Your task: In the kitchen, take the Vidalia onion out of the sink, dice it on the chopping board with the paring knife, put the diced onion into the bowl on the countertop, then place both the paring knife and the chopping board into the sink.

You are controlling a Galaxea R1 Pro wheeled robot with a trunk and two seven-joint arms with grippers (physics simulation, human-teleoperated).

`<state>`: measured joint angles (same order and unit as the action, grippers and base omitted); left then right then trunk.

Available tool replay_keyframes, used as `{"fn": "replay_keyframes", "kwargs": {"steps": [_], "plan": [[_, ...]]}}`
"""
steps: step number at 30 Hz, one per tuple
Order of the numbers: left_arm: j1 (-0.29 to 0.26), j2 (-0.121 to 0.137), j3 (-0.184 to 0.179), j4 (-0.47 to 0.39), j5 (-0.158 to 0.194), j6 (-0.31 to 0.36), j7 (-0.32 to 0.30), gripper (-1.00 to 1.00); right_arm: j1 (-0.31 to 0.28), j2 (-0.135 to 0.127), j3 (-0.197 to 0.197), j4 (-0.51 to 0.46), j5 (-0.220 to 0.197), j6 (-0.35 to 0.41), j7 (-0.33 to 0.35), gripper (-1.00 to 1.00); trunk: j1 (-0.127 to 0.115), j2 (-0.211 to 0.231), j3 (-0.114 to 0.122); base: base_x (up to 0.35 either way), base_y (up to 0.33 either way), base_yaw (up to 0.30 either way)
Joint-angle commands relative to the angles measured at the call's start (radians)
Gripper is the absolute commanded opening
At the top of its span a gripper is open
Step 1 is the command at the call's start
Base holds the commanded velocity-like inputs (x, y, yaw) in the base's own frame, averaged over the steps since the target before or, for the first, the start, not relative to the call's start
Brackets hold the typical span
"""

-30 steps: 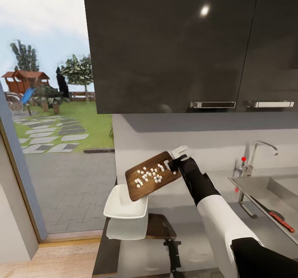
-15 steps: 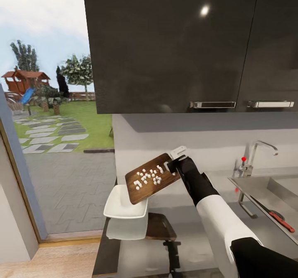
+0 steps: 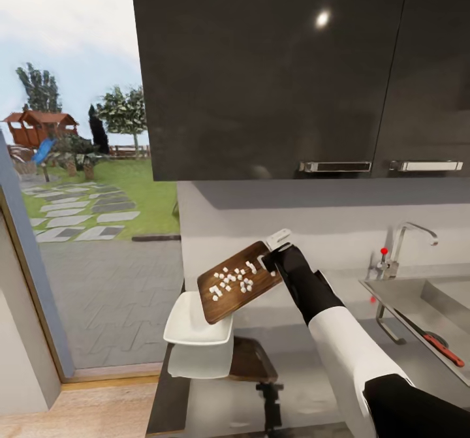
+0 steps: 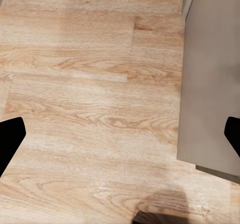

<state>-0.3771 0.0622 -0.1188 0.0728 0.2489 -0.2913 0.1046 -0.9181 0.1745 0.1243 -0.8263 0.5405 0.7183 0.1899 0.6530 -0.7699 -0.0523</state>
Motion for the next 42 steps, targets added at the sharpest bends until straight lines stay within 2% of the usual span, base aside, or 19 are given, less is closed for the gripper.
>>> {"fn": "replay_keyframes", "kwargs": {"steps": [1, 15, 20, 26, 33, 42], "plan": [[-0.002, -0.001, -0.009, 0.004, 0.007, -0.006, 0.001, 1.0, -0.001, 0.0, 0.004, -0.007, 0.01, 0.012, 0.008, -1.0, -0.004, 0.006, 0.001, 0.0, 0.0, 0.0], [-0.002, 0.0, -0.009, 0.004, 0.007, -0.006, 0.001, 1.0, -0.001, 0.0, 0.012, -0.032, 0.012, 0.039, 0.006, -1.0, -0.057, 0.104, 0.045, 0.0, 0.0, 0.0], [-0.002, 0.0, -0.009, 0.004, 0.007, -0.006, 0.0, 1.0, -0.001, 0.0, 0.019, -0.045, 0.012, 0.071, 0.007, -1.0, -0.076, 0.139, 0.061, 0.0, 0.0, 0.0], [-0.002, -0.001, -0.009, 0.004, 0.007, -0.006, 0.0, 1.0, -0.001, 0.0, 0.085, -0.049, 0.012, 0.079, 0.005, -1.0, -0.076, 0.139, 0.061, 0.0, 0.0, 0.0], [-0.002, 0.0, -0.009, 0.004, 0.007, -0.006, 0.0, 1.0, -0.001, 0.0, 0.097, -0.05, 0.012, 0.116, 0.005, -1.0, -0.076, 0.139, 0.061, 0.0, 0.0, 0.0], [-0.002, 0.001, -0.009, 0.004, 0.007, -0.006, 0.001, 1.0, -0.001, 0.0, 0.098, -0.05, 0.012, 0.121, 0.005, -1.0, -0.076, 0.139, 0.061, 0.0, 0.053, 0.0]]}}
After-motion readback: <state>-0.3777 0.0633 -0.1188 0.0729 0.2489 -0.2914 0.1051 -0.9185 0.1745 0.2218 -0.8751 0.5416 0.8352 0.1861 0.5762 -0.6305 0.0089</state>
